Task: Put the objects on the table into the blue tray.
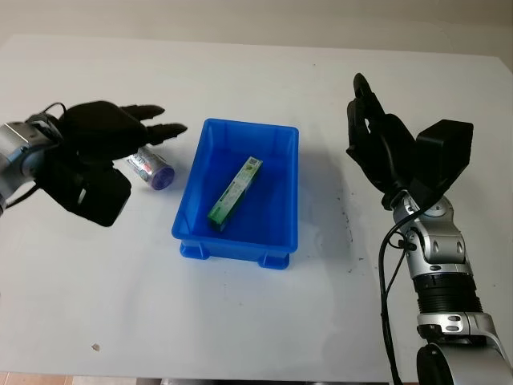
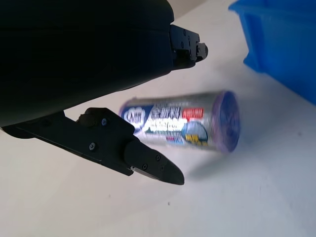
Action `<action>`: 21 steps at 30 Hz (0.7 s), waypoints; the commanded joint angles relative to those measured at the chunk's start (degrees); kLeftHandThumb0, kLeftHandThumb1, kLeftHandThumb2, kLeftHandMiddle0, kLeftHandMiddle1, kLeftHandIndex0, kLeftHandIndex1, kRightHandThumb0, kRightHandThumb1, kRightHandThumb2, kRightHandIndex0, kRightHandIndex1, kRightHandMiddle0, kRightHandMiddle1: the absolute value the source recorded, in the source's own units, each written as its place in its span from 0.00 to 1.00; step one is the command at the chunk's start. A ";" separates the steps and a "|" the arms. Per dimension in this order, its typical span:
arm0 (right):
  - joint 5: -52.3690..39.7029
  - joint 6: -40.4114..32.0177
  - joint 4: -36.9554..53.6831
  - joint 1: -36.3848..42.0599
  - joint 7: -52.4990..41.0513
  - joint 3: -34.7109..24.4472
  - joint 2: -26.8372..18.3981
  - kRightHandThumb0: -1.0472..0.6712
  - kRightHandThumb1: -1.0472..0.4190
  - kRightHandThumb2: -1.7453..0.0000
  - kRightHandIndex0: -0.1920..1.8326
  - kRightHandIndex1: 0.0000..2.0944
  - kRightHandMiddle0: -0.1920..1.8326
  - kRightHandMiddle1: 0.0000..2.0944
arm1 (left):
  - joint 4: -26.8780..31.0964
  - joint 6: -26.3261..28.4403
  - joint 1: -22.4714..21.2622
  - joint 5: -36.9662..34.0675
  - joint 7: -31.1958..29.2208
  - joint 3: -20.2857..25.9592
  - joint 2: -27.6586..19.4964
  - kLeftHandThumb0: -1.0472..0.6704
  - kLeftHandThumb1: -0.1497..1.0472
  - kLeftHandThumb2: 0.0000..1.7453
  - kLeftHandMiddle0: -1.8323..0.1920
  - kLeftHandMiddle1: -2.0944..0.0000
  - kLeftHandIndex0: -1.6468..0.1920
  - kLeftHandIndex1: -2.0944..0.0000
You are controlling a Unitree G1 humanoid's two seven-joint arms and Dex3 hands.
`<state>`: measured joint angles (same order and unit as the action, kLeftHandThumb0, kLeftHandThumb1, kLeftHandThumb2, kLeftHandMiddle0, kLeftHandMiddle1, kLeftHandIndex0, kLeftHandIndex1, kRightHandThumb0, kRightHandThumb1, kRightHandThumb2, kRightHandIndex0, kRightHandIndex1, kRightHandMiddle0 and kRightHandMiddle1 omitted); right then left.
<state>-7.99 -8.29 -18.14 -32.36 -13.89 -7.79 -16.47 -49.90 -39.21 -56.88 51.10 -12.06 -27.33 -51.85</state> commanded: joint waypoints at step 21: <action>-0.50 0.12 1.06 0.61 -1.59 -0.64 -0.59 0.19 0.00 0.57 0.00 0.00 0.00 0.00 | -6.86 8.08 -1.33 21.70 32.81 -14.60 1.16 0.27 1.00 0.24 0.40 0.00 0.74 0.00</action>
<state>-8.30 -8.30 -18.13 -32.24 -15.48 -7.89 -16.55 -55.90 -31.28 -58.89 71.88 19.70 -40.22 -51.86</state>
